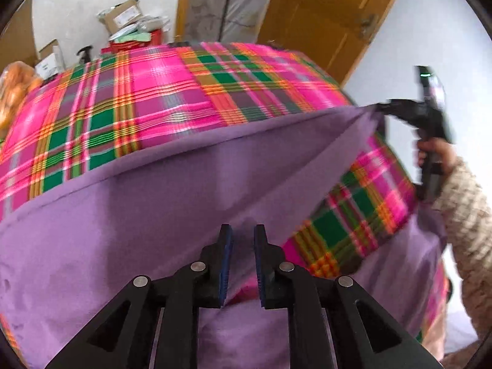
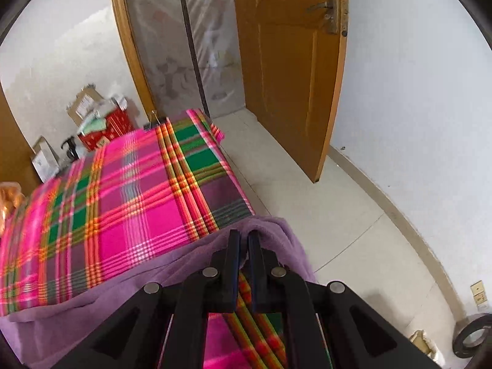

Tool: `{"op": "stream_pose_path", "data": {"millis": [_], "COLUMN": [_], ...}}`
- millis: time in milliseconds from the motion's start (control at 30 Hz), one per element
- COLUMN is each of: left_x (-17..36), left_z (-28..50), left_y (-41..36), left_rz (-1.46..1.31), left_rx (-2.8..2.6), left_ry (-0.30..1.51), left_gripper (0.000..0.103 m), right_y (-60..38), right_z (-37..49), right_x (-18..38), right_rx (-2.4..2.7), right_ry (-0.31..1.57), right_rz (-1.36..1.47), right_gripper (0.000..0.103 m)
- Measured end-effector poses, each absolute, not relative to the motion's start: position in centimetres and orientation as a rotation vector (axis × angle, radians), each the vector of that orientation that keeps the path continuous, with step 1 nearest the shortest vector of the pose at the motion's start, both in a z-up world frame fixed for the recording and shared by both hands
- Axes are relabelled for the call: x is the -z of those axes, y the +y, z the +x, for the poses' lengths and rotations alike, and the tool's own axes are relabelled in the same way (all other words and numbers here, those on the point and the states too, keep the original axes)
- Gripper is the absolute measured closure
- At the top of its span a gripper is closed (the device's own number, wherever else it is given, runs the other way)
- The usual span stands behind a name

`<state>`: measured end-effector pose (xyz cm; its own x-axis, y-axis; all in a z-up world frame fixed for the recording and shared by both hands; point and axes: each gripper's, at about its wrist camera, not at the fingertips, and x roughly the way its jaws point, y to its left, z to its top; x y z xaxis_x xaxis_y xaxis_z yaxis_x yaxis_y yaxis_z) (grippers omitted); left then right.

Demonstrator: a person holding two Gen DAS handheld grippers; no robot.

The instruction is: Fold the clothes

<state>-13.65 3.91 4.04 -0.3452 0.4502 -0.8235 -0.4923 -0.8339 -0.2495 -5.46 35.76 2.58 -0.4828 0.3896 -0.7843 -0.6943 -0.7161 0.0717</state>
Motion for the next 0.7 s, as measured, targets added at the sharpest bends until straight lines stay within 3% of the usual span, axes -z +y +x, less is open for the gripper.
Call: {"op": "stream_pose_path", "data": {"millis": [133, 367, 567, 700], "left_x": [-4.0, -3.3, -2.9, -2.2], "left_z": [-12.4, -12.7, -12.1, -12.6], "left_y": [5.5, 6.6, 8.0, 8.6], "left_rz": [-1.288, -1.292, -1.29, -1.321], "left_rx": [-2.169, -2.181, -2.135, -2.143], "left_ry": [0.188, 0.236, 0.321, 0.328], "left_gripper": [0.088, 0.088, 0.079, 0.078], "right_y": [36.3, 36.1, 36.0, 35.8], "right_z": [-7.2, -10.4, -10.6, -10.5], "right_x": [-1.4, -1.0, -0.3, -0.4], "right_rx": [-2.183, -2.171, -2.175, -2.179], "right_ry": [0.476, 0.383, 0.36, 0.338], "right_rz": [-1.075, -1.112, -1.122, -1.121], "right_gripper": [0.098, 0.098, 0.098, 0.098]}}
